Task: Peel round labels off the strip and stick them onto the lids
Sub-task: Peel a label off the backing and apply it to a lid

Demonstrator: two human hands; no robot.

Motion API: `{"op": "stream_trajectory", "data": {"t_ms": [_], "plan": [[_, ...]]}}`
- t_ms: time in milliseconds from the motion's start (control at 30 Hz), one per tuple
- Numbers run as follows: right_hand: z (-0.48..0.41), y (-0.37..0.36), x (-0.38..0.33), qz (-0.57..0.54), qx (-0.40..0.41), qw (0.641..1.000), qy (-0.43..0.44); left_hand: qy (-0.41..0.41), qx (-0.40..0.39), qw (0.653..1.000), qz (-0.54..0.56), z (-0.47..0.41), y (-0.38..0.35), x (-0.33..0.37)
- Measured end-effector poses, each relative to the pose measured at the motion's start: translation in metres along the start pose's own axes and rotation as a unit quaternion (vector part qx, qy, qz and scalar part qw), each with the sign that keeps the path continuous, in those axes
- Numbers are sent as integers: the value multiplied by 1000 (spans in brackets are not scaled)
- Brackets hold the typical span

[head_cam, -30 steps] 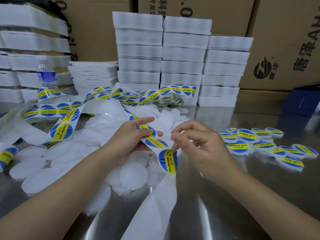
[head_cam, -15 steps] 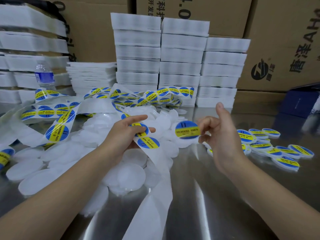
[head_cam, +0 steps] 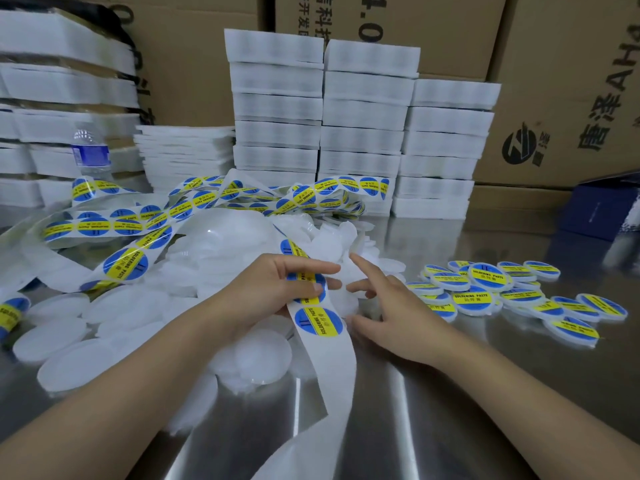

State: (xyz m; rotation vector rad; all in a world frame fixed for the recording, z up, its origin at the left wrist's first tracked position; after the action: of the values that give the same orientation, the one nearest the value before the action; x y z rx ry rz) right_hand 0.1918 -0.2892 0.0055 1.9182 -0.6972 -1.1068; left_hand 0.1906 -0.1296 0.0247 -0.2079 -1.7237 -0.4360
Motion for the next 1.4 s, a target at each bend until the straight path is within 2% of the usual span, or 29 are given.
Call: {"op": "stream_trajectory", "data": {"t_ms": [133,333,567,667,800,933,1133,1267,1400], "plan": [[-3,-4,-1,-4,12,1000,15,-31,39,996,-80,-1,3,2],[-7,1,3,19,56,998,9,-7,42,987,-152,0,2,-2],[-9,-5,10,-8,43,999,-29,7,33,986,-163,-2,0,-3],[-8,-4,9,-14,51,998,-31,16,33,989,-143,-2,1,-6],[-7,9,3,-21,121,992,-26,11,48,994,-101,-3,2,-7],[-5,20,4,-31,160,986,-33,21,78,988,-133,-6,8,-10],[0,33,1,-147,246,958,-16,64,80,988,-116,-5,7,-15],[3,34,-14,-168,227,959,32,103,69,992,-37,-3,4,-18],[4,33,-23,-169,206,962,61,109,48,992,37,0,1,-20]]}}
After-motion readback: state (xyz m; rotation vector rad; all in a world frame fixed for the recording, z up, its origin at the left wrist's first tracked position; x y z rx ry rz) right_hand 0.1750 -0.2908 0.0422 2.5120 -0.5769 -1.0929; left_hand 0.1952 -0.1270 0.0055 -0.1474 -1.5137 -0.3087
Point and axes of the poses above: each hand's wrist, its own z-axis away from the middle knuckle, its own y-axis out of the back of the hand, x = y × z, the point moved 7 cm from there along -z, towards the middle knuckle, and after that the axes turned 1 degree about z, right-handed, at the moved point
